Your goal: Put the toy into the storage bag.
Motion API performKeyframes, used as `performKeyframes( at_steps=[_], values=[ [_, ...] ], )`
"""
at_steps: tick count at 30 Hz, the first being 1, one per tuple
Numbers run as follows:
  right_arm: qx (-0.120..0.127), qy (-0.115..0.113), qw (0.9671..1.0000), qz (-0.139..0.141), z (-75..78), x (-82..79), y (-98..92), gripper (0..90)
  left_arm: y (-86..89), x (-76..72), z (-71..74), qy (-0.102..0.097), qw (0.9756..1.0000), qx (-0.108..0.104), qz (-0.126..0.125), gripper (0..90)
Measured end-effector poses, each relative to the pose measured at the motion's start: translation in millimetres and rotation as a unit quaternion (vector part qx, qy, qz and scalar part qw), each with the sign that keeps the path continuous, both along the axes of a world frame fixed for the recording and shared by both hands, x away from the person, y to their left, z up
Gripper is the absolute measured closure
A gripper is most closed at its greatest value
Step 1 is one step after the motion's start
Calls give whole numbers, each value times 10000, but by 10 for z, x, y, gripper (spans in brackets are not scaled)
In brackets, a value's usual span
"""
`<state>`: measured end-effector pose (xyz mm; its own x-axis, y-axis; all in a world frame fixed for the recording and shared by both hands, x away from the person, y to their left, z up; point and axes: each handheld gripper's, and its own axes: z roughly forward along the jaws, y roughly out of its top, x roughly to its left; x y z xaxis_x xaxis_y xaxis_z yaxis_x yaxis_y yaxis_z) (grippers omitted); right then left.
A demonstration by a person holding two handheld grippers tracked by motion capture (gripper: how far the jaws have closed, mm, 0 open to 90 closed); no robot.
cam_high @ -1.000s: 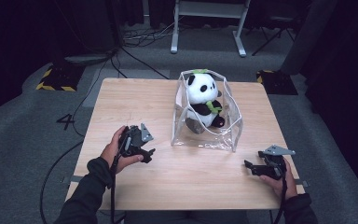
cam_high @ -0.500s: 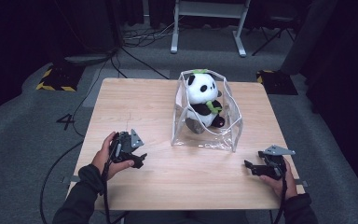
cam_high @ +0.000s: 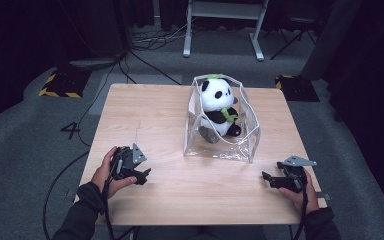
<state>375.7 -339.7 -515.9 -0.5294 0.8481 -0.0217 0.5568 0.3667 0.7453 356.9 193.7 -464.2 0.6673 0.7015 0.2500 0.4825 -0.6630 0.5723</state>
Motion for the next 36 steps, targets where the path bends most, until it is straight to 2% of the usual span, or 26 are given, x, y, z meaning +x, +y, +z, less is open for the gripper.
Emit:
performKeyframes(
  at_steps=[26,28,29,32,36],
  values=[
    [0,1,10000,0,0,0,0,203,354,-194,-288,69,9986,-380,351,162],
    [-1,-2,10000,1,0,0,0,203,392,-213,-323,73,9980,-450,435,162],
    [-1,-1,10000,1,0,0,0,203,408,-221,-332,141,9978,-476,430,162],
    [-1,-2,10000,1,0,0,0,203,433,-239,-361,121,9976,-494,469,162],
    [-2,-2,10000,1,0,0,0,203,488,-296,-431,148,9962,-637,579,162]
  ],
)
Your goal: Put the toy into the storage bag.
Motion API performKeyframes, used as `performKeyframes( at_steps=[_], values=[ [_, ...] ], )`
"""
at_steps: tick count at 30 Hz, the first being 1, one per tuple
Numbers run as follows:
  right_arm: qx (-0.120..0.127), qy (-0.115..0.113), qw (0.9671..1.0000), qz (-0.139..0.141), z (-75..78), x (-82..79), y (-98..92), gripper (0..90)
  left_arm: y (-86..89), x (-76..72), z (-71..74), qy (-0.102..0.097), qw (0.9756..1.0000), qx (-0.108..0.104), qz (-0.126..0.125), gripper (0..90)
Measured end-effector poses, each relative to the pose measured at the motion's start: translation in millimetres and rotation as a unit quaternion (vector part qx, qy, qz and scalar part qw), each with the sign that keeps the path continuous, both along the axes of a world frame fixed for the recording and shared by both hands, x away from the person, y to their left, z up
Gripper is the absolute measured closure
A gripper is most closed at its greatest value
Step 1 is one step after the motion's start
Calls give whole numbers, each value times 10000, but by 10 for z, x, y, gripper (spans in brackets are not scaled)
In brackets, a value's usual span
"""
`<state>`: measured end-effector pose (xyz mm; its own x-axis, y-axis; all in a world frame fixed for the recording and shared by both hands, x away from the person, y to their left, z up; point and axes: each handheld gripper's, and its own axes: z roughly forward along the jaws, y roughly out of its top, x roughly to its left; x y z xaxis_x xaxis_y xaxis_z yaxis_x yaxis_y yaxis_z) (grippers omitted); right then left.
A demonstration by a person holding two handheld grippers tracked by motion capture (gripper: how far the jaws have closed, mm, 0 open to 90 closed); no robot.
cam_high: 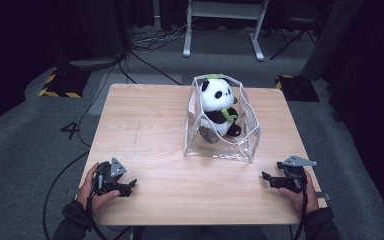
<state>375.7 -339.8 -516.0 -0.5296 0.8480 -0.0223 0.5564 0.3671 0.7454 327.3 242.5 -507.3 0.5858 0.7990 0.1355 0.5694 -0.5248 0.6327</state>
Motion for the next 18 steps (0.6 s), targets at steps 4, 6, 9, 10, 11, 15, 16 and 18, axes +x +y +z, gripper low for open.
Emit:
performKeyframes(
  at_steps=[4,6,9,10,11,15,16,18],
  values=[
    [1,0,10000,-1,0,0,0,203,50,-43,-44,-25,9998,-190,23,158],
    [2,2,10000,0,0,0,0,203,127,-67,-78,-34,9990,-412,166,158],
    [0,0,10000,0,0,0,0,202,207,-100,-119,10,9970,-708,327,156],
    [0,-1,10000,0,0,0,0,203,229,-109,-122,37,9964,-754,381,155],
    [0,0,10000,1,0,-1,0,203,250,-122,-120,52,9964,-743,399,155],
    [1,0,10000,0,0,-1,0,202,330,-157,-128,146,9952,-858,444,155],
    [1,1,10000,0,0,-1,0,203,353,-165,-125,154,9955,-841,417,154],
    [1,1,10000,0,0,-1,0,203,376,-176,-129,137,9954,-853,425,154]
  ],
)
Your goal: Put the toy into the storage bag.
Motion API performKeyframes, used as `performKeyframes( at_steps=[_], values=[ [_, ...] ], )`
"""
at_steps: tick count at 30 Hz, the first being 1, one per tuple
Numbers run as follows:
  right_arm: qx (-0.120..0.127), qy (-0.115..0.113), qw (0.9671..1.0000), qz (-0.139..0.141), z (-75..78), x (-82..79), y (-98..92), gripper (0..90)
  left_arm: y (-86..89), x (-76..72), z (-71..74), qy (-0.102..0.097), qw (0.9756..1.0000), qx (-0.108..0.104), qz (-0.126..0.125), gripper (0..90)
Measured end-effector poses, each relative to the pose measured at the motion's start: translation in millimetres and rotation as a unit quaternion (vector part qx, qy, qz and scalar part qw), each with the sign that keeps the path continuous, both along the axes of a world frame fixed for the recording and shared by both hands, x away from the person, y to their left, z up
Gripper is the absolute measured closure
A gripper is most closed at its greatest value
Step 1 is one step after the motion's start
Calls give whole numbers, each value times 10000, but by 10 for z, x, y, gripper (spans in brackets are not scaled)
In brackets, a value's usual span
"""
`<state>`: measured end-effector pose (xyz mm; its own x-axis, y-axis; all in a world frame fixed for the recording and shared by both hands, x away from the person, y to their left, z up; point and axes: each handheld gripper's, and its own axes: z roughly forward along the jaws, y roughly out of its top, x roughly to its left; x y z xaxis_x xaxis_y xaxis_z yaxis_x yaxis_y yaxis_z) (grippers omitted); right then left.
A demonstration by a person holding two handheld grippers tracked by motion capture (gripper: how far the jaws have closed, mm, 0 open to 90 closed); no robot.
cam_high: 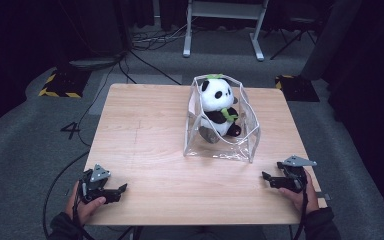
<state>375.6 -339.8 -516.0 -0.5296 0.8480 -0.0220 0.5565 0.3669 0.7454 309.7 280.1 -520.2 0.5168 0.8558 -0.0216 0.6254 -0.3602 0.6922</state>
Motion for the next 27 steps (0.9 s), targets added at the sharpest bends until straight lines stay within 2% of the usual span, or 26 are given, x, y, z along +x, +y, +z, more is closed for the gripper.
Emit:
performKeyframes(
  at_steps=[3,4,27],
  values=[
    [-1,-1,10000,0,0,0,0,203,50,-19,3,19,10000,11,19,155],
    [-3,-2,10000,2,0,-1,0,203,60,-21,1,17,10000,-3,97,155],
    [10,9,10000,0,0,1,-1,202,61,-17,-1,11,9999,-17,136,154]
  ],
)
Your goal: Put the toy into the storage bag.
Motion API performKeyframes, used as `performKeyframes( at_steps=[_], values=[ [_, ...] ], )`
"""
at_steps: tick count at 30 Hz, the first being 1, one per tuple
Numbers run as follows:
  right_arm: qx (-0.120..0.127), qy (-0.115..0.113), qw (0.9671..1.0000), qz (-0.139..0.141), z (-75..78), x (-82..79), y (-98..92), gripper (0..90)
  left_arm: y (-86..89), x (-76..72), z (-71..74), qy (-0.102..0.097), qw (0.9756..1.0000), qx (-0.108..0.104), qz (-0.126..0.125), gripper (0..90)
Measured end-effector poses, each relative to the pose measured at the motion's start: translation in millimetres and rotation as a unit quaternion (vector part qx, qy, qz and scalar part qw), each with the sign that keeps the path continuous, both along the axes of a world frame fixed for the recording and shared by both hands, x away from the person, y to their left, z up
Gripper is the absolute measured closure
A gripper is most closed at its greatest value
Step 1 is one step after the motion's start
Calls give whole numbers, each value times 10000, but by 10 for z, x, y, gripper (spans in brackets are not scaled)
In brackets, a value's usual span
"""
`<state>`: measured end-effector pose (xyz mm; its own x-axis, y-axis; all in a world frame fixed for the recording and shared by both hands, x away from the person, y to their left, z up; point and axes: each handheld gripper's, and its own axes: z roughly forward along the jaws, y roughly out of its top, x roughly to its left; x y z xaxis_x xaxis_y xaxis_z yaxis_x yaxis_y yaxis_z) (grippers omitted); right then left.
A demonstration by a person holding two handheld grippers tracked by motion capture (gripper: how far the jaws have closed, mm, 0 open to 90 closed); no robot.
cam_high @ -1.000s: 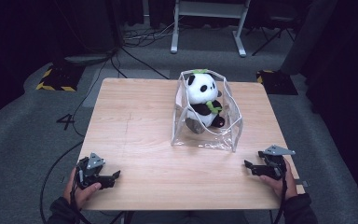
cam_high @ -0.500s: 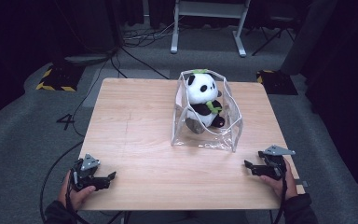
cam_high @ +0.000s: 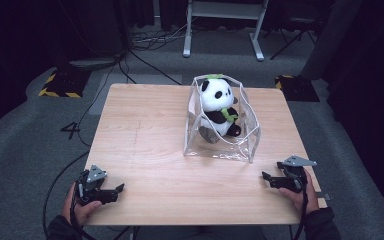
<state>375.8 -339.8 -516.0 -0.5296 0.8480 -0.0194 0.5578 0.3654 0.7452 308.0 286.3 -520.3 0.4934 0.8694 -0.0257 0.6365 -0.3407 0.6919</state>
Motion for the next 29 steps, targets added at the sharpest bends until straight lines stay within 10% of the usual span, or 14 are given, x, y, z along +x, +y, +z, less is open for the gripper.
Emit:
performKeyframes(
  at_steps=[29],
  values=[
    [1,0,10000,1,0,0,0,202,7,22,2,9,9999,15,108,153]
  ],
)
